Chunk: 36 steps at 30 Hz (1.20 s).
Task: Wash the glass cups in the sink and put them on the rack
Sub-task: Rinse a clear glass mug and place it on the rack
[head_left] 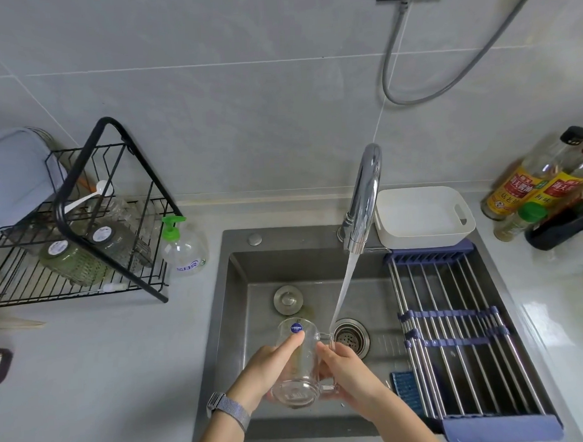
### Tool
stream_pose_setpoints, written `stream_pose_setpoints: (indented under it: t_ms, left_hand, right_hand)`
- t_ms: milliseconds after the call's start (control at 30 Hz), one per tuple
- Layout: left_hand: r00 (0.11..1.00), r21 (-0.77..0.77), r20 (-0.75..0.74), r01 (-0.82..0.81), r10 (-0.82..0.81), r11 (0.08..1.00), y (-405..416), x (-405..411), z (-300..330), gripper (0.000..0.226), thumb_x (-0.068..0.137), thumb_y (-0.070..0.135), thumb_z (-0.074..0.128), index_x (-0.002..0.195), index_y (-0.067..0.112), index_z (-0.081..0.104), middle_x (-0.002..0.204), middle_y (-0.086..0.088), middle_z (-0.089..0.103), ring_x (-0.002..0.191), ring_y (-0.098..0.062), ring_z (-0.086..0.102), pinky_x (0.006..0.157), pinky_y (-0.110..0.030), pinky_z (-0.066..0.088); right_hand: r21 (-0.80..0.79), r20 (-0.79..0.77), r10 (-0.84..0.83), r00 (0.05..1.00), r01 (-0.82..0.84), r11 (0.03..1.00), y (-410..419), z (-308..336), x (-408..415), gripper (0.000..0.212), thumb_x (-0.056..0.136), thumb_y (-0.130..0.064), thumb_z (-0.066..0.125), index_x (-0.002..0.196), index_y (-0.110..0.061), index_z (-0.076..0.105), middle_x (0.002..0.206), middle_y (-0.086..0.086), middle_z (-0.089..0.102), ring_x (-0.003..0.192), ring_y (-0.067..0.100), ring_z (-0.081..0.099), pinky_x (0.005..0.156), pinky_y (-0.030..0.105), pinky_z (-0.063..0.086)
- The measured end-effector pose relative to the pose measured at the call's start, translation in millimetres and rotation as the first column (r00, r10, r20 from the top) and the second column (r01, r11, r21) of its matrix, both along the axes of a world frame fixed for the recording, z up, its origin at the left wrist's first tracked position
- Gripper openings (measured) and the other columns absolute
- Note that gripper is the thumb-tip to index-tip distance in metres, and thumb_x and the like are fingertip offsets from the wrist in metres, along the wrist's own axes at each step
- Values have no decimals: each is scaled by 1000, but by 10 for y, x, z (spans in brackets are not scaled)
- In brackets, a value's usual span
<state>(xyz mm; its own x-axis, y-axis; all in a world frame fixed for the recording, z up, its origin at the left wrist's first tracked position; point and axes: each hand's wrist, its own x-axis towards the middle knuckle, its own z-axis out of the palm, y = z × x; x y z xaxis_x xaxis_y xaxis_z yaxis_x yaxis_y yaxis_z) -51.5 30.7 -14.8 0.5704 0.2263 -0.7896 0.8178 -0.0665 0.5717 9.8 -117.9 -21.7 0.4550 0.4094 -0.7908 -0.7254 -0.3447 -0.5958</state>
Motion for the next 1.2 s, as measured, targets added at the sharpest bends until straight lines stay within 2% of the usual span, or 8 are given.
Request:
stream_pose_setpoints:
  t_ms: [100, 267, 567, 700, 833, 933, 1133, 1200]
  left_hand:
    - [998, -50, -63, -34, 31, 998, 17, -12, -13, 90, 60, 90, 50, 110, 19, 73, 103, 4, 68, 100, -20, 68, 77, -31, 53]
    - [997, -109, -79, -21, 13, 994, -11, 3, 79, 51, 80, 77, 46, 100, 34, 64, 102, 10, 65, 91, -7, 61, 66, -24, 50]
    - [999, -27, -23, 23, -24, 999, -10, 76, 78, 64, 75, 83, 44, 104, 30, 65, 102, 8, 64, 90, -6, 61, 75, -27, 55]
    - [986, 43, 126, 100, -105, 994, -20, 144, 76, 72, 62, 88, 38, 89, 22, 53, 90, 2, 56, 84, -16, 56, 76, -29, 41]
    - [966, 7, 235, 105, -104, 994, -9, 169, 87, 69, 63, 79, 59, 109, 27, 60, 111, 15, 64, 107, -6, 60, 87, -21, 44]
    - [958, 40, 251, 137, -142, 990, -7, 198, 66, 78, 55, 69, 74, 120, 34, 51, 118, 18, 59, 112, -2, 55, 95, -24, 46]
    - [935, -42, 300, 212, -190, 976, -135, 381, 45, 99, 50, 58, 83, 134, 28, 41, 129, 12, 51, 120, -3, 50, 98, -18, 41]
    - [928, -55, 322, 217, -189, 975, -188, 452, 34, 105, 51, 60, 82, 139, 25, 38, 133, 13, 47, 124, -3, 46, 100, -19, 38]
  right_hand:
    - [-12, -87, -24, 996, 23, 1000, 8, -6, -8, 27, 101, -29, 48, 109, -4, 52, 91, 15, 52, 73, 22, 57, 57, 35, 56]
    - [-37, -138, -46, 989, 41, 998, 12, -69, -32, 30, 101, -27, 47, 116, -1, 53, 97, 18, 50, 74, 26, 58, 57, 36, 56]
    - [21, -133, -74, 988, 78, 997, -25, -42, 59, 35, 99, -31, 51, 119, -3, 49, 87, 15, 49, 70, 22, 57, 63, 35, 56]
    - [193, -43, -52, 998, 59, 979, -97, 0, 118, 32, 89, -36, 64, 96, -10, 46, 77, 10, 57, 65, 19, 58, 63, 35, 51]
    - [339, 101, -113, 988, 73, 938, -188, -44, 152, 41, 78, -25, 78, 77, -12, 40, 71, 7, 46, 64, 19, 50, 70, 38, 41]
    - [327, 252, -74, 965, -13, 945, -272, -113, 158, 38, 79, -10, 78, 67, -13, 42, 63, 3, 45, 61, 15, 42, 60, 23, 43]
    - [273, 360, -120, 925, 18, 962, -417, -86, 147, 31, 72, -15, 79, 51, -19, 57, 60, 4, 57, 59, 15, 49, 55, 23, 47]
    - [266, 372, -175, 911, 76, 961, -464, -96, 178, 51, 62, -37, 88, 61, -2, 51, 64, 14, 58, 63, 23, 50, 55, 29, 49]
